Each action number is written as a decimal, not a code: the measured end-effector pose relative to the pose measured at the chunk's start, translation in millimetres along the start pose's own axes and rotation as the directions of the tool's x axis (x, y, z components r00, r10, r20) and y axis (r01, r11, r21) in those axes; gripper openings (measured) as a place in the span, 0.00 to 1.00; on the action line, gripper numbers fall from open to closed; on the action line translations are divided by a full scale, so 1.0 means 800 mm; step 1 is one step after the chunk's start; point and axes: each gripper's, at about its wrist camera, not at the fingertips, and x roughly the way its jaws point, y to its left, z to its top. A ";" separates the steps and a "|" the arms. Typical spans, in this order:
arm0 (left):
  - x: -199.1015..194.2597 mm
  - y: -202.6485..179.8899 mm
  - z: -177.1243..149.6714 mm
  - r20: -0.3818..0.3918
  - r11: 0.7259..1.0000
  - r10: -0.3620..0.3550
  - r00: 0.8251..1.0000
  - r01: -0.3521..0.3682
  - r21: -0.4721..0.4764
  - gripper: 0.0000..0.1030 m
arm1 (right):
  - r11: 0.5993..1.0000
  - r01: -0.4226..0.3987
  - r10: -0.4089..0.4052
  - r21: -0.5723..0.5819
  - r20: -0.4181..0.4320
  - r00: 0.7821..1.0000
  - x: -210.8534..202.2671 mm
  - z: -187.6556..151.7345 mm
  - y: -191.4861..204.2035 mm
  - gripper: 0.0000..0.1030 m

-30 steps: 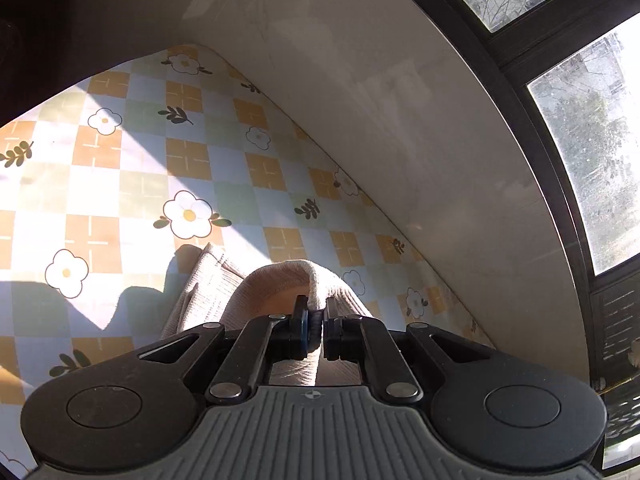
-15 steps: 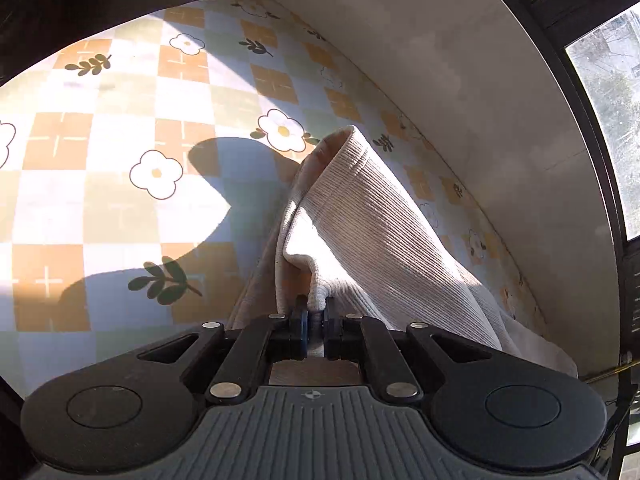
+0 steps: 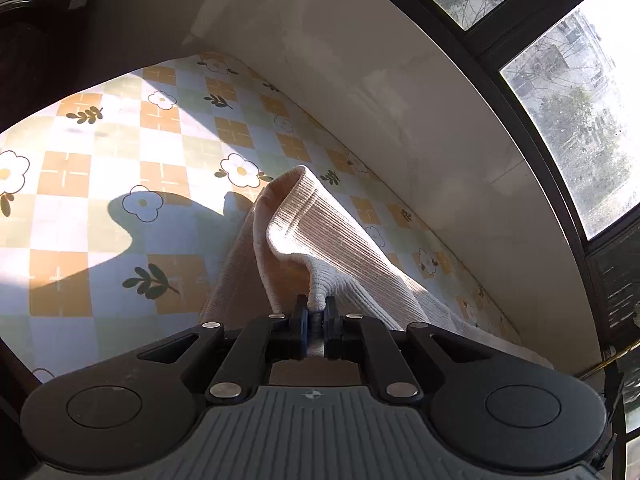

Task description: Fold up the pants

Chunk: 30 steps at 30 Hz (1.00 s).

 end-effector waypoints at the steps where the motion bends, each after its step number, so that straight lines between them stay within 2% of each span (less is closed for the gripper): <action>1: 0.008 0.012 -0.012 -0.029 0.999 0.019 0.999 -0.020 -0.030 0.07 | 1.000 0.011 -0.011 0.009 -0.010 1.000 0.004 -0.003 -0.005 0.03; 4: 0.032 0.044 -0.036 -0.103 0.987 0.098 0.990 -0.110 -0.117 0.10 | 0.999 0.032 -0.032 0.020 -0.028 0.999 0.014 -0.011 -0.011 0.03; 5: 0.032 0.049 -0.038 -0.101 0.981 0.107 0.989 -0.121 -0.149 0.16 | 0.999 0.027 -0.027 0.019 -0.027 0.999 0.012 -0.011 -0.013 0.03; 6: 0.028 0.052 -0.038 -0.076 0.977 0.091 0.993 -0.104 -0.187 0.18 | 1.000 0.022 -0.021 0.018 -0.027 0.999 0.012 -0.010 -0.012 0.03; 7: 0.023 0.053 -0.035 -0.055 0.973 0.080 0.995 -0.090 -0.214 0.26 | 1.000 0.017 -0.017 0.015 -0.028 0.999 0.011 -0.008 -0.013 0.03; 8: 0.018 0.051 -0.032 -0.034 0.971 0.077 0.996 -0.083 -0.224 0.33 | 1.000 0.015 -0.015 0.015 -0.031 0.999 0.009 -0.008 -0.017 0.03; 10: 0.012 0.047 -0.021 -0.003 0.973 0.085 0.996 -0.084 -0.216 0.38 | 1.000 0.016 -0.015 0.016 -0.034 0.999 0.011 -0.007 -0.017 0.03; 13: 0.013 0.048 -0.007 -0.005 0.971 0.063 0.998 -0.063 -0.231 0.38 | 1.000 0.015 -0.015 0.024 -0.033 0.999 0.013 -0.007 -0.016 0.03; 15: 0.024 0.047 0.003 -0.048 0.968 0.034 0.998 -0.045 -0.245 0.40 | 0.999 0.011 -0.010 0.033 -0.034 0.999 0.006 -0.008 -0.020 0.03; 17: 0.034 0.046 0.002 -0.098 0.967 0.039 0.994 -0.063 -0.246 0.39 | 0.999 0.010 -0.009 0.035 -0.035 0.999 0.005 -0.007 -0.022 0.03; 21: 0.045 0.042 0.001 -0.149 0.965 -0.025 0.989 -0.015 -0.264 0.39 | 0.999 0.004 -0.003 0.045 -0.033 0.999 0.005 -0.007 -0.026 0.03; 23: 0.053 0.039 0.002 -0.178 0.966 -0.025 0.984 -0.022 -0.258 0.37 | 0.999 0.006 -0.005 0.050 -0.034 0.999 0.005 -0.006 -0.027 0.03; 24: 0.057 0.039 0.002 -0.191 0.966 -0.010 0.982 -0.040 -0.254 0.32 | 0.998 0.007 -0.005 0.055 -0.034 0.999 0.005 -0.006 -0.028 0.03; 25: 0.063 0.037 0.002 -0.205 0.969 0.008 0.979 -0.058 -0.240 0.10 | 0.998 0.007 -0.005 0.062 -0.033 0.999 0.005 -0.006 -0.029 0.03; 26: 0.068 0.034 0.005 -0.207 0.972 0.014 0.978 -0.062 -0.227 0.07 | 0.998 0.004 -0.002 0.070 -0.032 0.999 0.005 -0.005 -0.029 0.03; 28: 0.065 0.015 0.024 -0.172 0.986 0.027 0.985 -0.054 -0.159 0.05 | 0.996 -0.023 0.025 0.089 -0.014 1.000 0.000 -0.005 -0.027 0.03; 30: 0.044 -0.010 0.054 -0.070 0.994 -0.052 0.996 0.045 -0.097 0.04 | 0.992 -0.074 0.072 0.099 0.021 0.997 -0.010 -0.004 -0.022 0.03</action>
